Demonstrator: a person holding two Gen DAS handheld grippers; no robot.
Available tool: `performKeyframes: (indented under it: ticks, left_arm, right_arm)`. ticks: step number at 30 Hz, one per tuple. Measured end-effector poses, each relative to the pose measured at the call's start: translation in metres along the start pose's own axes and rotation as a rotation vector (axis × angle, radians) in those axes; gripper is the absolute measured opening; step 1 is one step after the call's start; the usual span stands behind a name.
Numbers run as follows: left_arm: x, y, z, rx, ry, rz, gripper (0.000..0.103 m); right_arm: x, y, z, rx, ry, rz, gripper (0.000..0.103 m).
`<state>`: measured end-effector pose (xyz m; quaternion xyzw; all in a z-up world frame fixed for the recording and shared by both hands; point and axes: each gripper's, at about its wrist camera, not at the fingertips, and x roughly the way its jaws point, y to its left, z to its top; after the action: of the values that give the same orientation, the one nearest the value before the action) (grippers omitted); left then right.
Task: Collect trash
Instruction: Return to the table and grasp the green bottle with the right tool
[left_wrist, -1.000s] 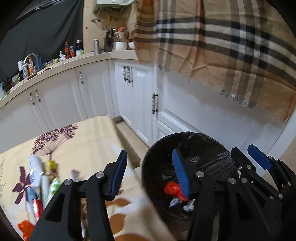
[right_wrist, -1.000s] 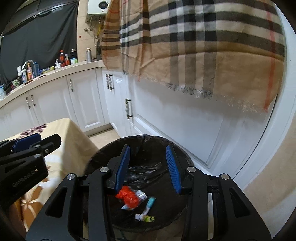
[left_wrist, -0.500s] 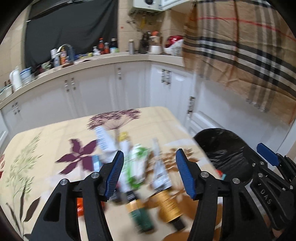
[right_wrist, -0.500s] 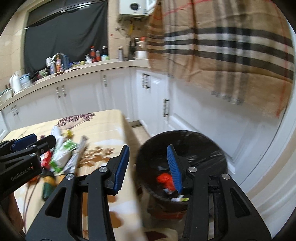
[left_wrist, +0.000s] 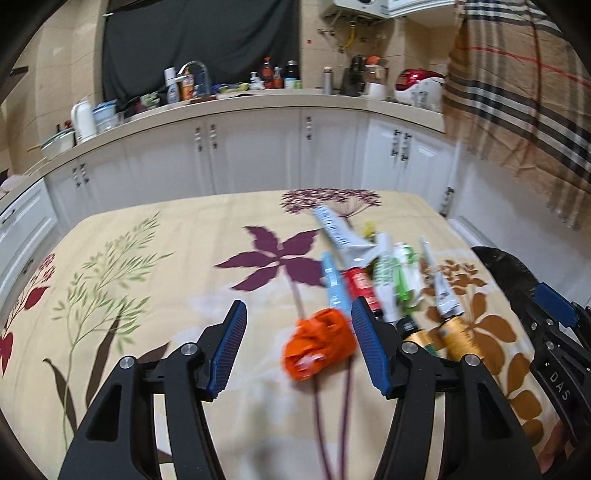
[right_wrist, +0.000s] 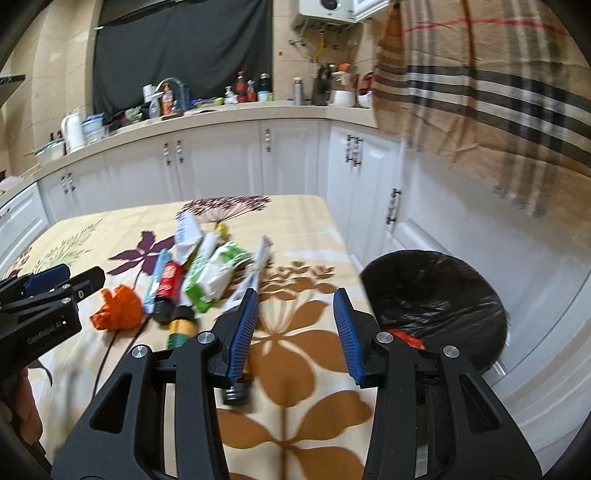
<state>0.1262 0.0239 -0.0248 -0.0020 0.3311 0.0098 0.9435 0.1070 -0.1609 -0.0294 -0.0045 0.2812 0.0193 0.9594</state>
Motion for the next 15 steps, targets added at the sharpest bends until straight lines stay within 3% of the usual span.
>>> performKeyframes:
  ticks: [15]
  left_arm:
    - [0.003,0.053,-0.01,-0.062,0.023,0.074,0.058]
  right_arm:
    - [0.011,0.063,-0.003,-0.095,0.051,0.101,0.041]
